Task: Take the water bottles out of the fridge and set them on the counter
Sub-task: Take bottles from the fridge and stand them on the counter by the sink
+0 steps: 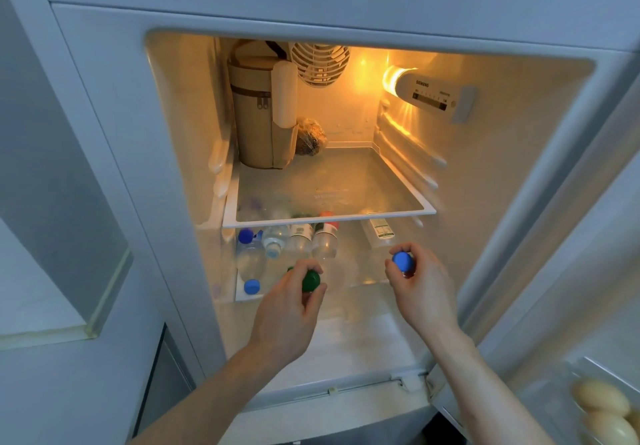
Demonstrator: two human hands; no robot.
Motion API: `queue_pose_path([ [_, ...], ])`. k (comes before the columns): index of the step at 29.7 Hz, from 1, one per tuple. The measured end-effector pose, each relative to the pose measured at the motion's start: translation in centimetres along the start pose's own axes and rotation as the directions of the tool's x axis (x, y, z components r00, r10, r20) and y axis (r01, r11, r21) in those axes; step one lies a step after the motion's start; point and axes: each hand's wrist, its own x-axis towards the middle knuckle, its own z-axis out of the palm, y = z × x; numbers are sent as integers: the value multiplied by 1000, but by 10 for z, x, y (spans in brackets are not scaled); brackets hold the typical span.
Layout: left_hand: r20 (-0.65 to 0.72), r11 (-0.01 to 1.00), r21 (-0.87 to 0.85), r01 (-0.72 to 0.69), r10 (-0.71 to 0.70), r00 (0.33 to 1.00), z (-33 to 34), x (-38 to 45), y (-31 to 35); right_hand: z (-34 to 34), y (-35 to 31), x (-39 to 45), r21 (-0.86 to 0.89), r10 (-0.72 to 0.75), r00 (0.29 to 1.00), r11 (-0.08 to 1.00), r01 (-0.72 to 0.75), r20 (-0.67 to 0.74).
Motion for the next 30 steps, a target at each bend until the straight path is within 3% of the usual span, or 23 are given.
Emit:
queue_pose_path([
  [6, -34, 998, 44, -44, 45, 998, -9, 1, 12, -16, -6, 0, 6, -18, 997, 1000, 17, 73],
  [16, 62, 985, 149, 84, -94, 994, 13, -20, 3, -12, 13, -11, 26, -22, 979, 1000, 17, 203],
  [30, -68, 955, 198, 219, -209, 976, 2, -40, 34, -24, 14, -18, 278, -203, 929, 953, 116, 310],
])
